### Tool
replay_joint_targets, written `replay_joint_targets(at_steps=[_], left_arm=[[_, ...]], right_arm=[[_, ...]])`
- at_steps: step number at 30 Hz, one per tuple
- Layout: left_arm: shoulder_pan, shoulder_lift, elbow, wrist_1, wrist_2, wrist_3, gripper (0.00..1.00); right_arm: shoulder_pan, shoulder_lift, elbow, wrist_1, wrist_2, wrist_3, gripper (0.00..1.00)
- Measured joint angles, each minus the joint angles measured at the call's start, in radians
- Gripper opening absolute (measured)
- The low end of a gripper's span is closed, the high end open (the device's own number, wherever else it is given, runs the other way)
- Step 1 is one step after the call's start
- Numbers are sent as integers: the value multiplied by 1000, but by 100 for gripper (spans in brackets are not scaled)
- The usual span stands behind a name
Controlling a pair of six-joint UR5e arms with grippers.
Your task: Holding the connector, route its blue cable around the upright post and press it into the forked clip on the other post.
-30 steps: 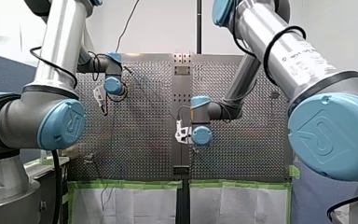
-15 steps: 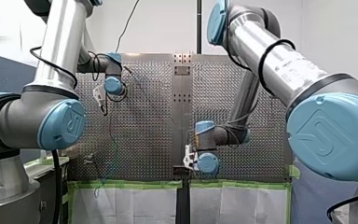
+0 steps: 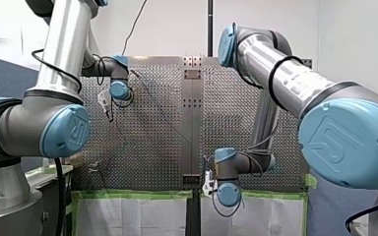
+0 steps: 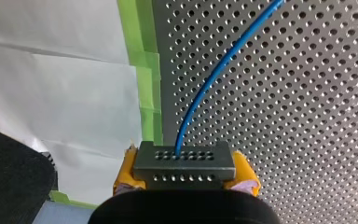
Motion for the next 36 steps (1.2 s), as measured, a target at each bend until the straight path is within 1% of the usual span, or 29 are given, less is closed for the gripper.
replay_joint_targets(at_steps=[3, 6, 10, 13, 23, 31, 36], left_arm=[[1, 0, 0, 0, 0, 0, 81], [3, 0, 0, 0, 0, 0, 81], [3, 0, 0, 0, 0, 0, 81], [3, 0, 0, -1, 0, 0, 81], [3, 0, 0, -5, 1, 0, 81], [0, 0, -1, -7, 2, 0, 81], [-1, 0, -1, -8, 2, 0, 81]], right_arm=[[-15, 25, -24, -25, -5, 5, 0], [-31, 51, -50, -51, -22, 7, 0], [-52, 86, -84, -87, -44, 2, 0], [-62, 111, -94, -111, -58, -2, 0], [-85, 201, -106, -201, -79, -20, 0], [-98, 269, -124, -270, -90, -38, 0], [-102, 315, -127, -290, -104, -50, 0]])
